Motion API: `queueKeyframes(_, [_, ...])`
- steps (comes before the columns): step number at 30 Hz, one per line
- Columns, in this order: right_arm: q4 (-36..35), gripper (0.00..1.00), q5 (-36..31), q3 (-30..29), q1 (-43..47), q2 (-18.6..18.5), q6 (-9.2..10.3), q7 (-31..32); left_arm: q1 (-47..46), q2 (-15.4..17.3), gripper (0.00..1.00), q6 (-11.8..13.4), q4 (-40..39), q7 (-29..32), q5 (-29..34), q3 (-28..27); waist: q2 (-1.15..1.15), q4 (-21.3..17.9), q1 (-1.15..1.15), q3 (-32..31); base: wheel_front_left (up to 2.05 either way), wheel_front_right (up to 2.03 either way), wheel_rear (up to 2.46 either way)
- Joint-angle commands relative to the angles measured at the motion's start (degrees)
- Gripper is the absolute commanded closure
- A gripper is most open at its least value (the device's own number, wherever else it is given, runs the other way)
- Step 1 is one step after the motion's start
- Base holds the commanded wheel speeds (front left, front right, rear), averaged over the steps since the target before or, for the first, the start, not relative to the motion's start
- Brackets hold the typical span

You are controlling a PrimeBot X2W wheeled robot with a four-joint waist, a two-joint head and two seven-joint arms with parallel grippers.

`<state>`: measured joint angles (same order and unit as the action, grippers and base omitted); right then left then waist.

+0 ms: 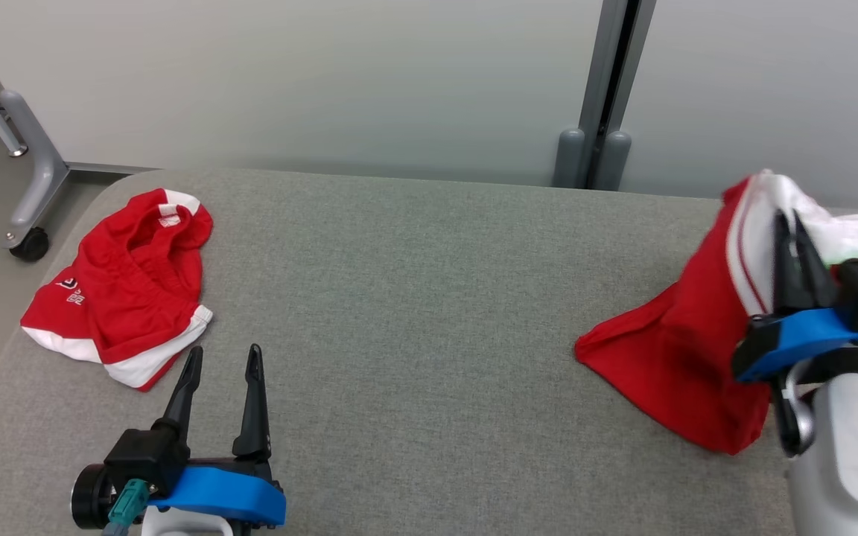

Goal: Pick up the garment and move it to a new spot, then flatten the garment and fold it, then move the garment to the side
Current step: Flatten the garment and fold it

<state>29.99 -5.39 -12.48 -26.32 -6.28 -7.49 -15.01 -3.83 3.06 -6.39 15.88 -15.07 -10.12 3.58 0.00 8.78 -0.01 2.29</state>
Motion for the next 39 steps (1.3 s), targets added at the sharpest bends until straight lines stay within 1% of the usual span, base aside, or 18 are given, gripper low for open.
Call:
queueKeyframes(1, [-0.3,1.00,0.3,2.1,0.8,0.8,-0.01,-0.2,0.2,-0.1,0.00,-0.2,0.0,-0.2,-0.4,-0.1,0.00,0.2,0.01,-0.1,0.00,0.00,0.00])
queueKeyframes(5, [0.3,1.00,2.2,10.9,0.0,2.4,-0.01,-0.2,0.3,-0.1,0.00,0.0,-0.2,-0.2,-0.6,-0.1,0.00,1.4,0.01,0.0,0.00,0.00,0.00])
queueKeyframes(10, [2.6,1.00,5.4,22.4,-0.7,3.4,-0.01,-0.2,0.1,-0.2,0.00,0.2,-0.3,-0.2,-0.9,-0.3,0.00,3.3,0.01,0.8,0.00,0.00,0.00])
queueKeyframes(16, [2.2,1.00,15.1,40.7,1.1,3.4,-0.01,-0.2,0.4,-0.2,0.00,0.5,-0.5,-0.2,-1.7,-0.3,0.00,5.3,0.01,1.7,0.00,0.00,0.00])
queueKeyframes(20, [1.2,1.00,19.2,51.2,2.7,3.3,-0.01,-0.2,0.1,-0.2,0.00,0.5,-0.3,-0.2,-2.1,-0.4,0.00,5.9,0.01,2.0,0.00,0.00,0.00])
queueKeyframes(21, [0.9,1.00,20.2,53.1,3.2,3.3,-0.01,-0.2,0.0,-0.2,0.00,0.6,-0.3,-0.2,-2.2,-0.4,0.00,5.9,0.01,2.1,0.00,0.00,0.00])
queueKeyframes(22, [0.9,0.58,20.6,54.3,3.4,3.3,-0.01,-0.2,-0.1,-0.2,0.00,0.7,-0.2,-0.2,-2.3,-0.5,0.00,5.9,0.01,2.1,0.00,0.00,0.00])
queueKeyframes(23, [1.0,0.00,21.1,55.6,3.7,3.3,-0.01,-0.2,-0.1,-0.2,0.00,0.7,-0.2,-0.2,-2.4,-0.6,0.00,5.9,0.01,2.1,0.00,0.00,0.00])
queueKeyframes(27, [0.5,0.00,22.3,56.7,4.2,3.3,-0.01,-0.2,-0.1,-0.2,0.00,0.9,-0.2,-0.2,-2.5,-1.0,0.00,5.3,0.01,2.0,0.00,0.00,0.00])
queueKeyframes(32, [-0.8,0.00,20.6,53.1,4.4,3.3,-0.01,-0.2,0.2,-0.2,0.00,1.1,-0.6,-0.2,-1.7,-1.7,0.00,3.8,0.01,1.4,0.00,0.00,0.00])
queueKeyframes(35, [-1.9,0.00,18.7,48.2,4.7,3.3,-0.01,-0.2,0.6,-0.2,0.00,1.2,-0.9,-0.2,-1.3,-2.1,0.00,2.9,0.01,1.1,0.00,0.00,0.00])
queueKeyframes(37, [-2.3,0.00,16.7,43.4,4.9,3.3,-0.01,-0.2,0.9,-0.2,0.00,1.3,-1.2,-0.2,-1.0,-2.3,0.00,2.4,0.01,1.0,0.00,0.00,0.00])
queueKeyframes(39, [-2.6,0.00,14.4,37.2,4.8,3.3,-0.01,-0.2,0.8,-0.2,0.00,1.2,-1.4,-0.2,-0.9,-2.5,0.00,2.1,0.01,1.0,0.00,0.00,0.00])
